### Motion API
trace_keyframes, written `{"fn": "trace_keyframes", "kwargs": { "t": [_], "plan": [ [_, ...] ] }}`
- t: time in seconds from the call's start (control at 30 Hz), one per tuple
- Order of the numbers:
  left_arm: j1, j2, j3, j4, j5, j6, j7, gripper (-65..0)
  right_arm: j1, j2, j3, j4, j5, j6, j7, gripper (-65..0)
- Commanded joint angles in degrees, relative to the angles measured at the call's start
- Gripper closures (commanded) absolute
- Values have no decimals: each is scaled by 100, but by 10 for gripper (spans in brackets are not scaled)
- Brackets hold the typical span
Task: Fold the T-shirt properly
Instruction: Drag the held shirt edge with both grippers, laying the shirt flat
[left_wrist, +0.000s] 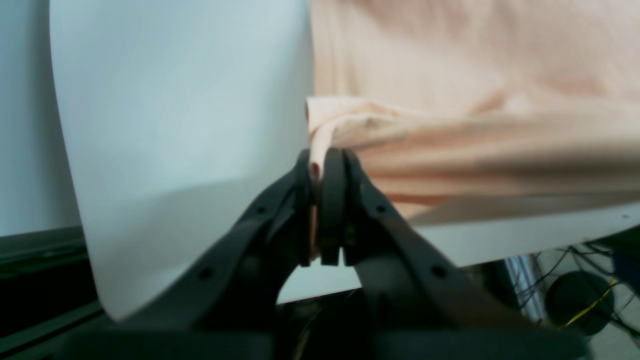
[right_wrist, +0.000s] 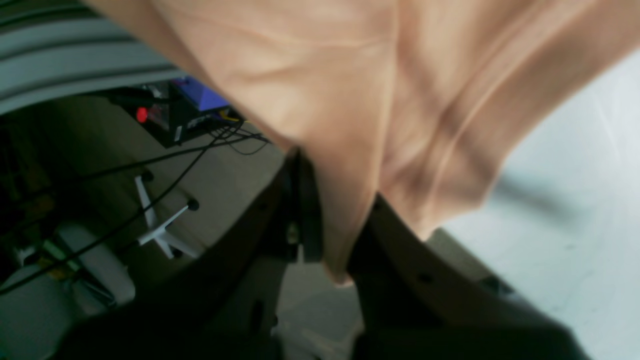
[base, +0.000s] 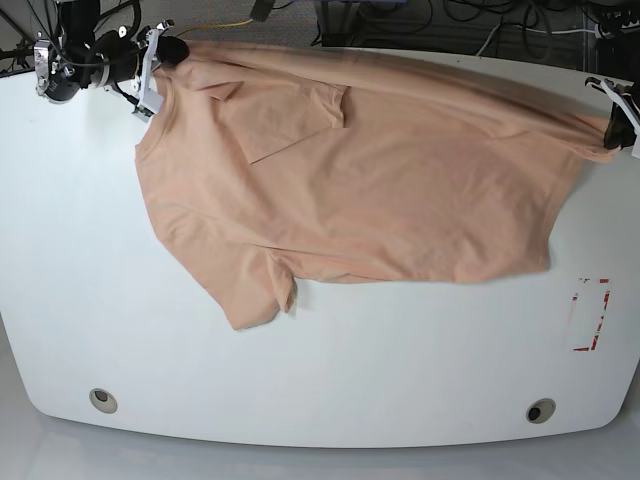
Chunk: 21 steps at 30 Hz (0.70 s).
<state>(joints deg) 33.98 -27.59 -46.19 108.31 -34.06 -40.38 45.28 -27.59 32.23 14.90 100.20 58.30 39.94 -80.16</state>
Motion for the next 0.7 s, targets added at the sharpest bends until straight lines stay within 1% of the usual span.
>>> {"fn": "trace_keyframes", "kwargs": {
  "t": [0.0,0.03,0.13,0.17,0.33,0.47,0.57,0.6,0.67],
  "plan": [
    [-114,-93,-176,83,290,38,92,0,56,210,45,15,38,6,16,0],
    [-158,-85,-211,83,369,38,180,0,56,263,36,24,38,6,16,0],
    [-255,30,-255,83,422,38,338,0,83,280,53,24,38,6,16,0],
    [-281,91,-255,92,422,38,347,0,91,280,53,24,38,6,16,0],
    [-334,135,-220,92,431,38,347,0,214,272,27,-12,38,6,16,0],
    [-589,135,17,65,448,38,347,0,364,272,27,-20,38,6,16,0],
    [-756,135,237,57,835,38,453,0,496,272,36,-20,38,6,16,0],
    [-835,144,325,57,1037,38,549,-28,522,272,36,-20,38,6,16,-10],
    [-1108,144,589,48,1318,38,672,-121,548,280,36,-20,38,6,16,-71]
  ]
}}
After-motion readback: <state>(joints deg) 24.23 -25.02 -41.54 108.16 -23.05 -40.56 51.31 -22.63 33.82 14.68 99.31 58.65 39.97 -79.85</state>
